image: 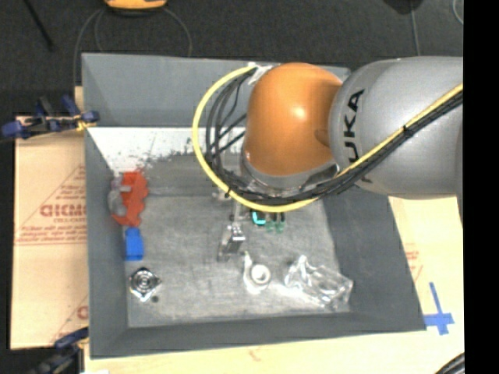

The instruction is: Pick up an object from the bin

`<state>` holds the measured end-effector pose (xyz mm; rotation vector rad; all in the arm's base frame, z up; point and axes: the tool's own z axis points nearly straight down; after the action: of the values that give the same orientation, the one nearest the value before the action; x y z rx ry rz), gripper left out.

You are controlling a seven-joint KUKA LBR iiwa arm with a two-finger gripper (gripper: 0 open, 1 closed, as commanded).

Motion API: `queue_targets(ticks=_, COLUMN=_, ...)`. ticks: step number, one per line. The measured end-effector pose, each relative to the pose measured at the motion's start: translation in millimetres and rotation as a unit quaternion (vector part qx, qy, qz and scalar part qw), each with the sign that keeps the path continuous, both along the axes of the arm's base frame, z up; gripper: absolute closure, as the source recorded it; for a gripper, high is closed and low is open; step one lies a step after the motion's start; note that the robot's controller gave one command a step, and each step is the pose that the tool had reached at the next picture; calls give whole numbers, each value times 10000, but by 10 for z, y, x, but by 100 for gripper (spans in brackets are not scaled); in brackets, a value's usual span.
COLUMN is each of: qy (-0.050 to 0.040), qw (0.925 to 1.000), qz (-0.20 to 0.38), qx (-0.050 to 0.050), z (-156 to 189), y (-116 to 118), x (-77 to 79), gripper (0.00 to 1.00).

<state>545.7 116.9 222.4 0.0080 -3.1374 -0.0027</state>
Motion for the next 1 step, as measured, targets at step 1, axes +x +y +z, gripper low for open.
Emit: queue_targets(ticks=1, qy=-2, qw=9953, qz=967, qx=-19, z=-699, y=-345, x=-580, gripper=0)
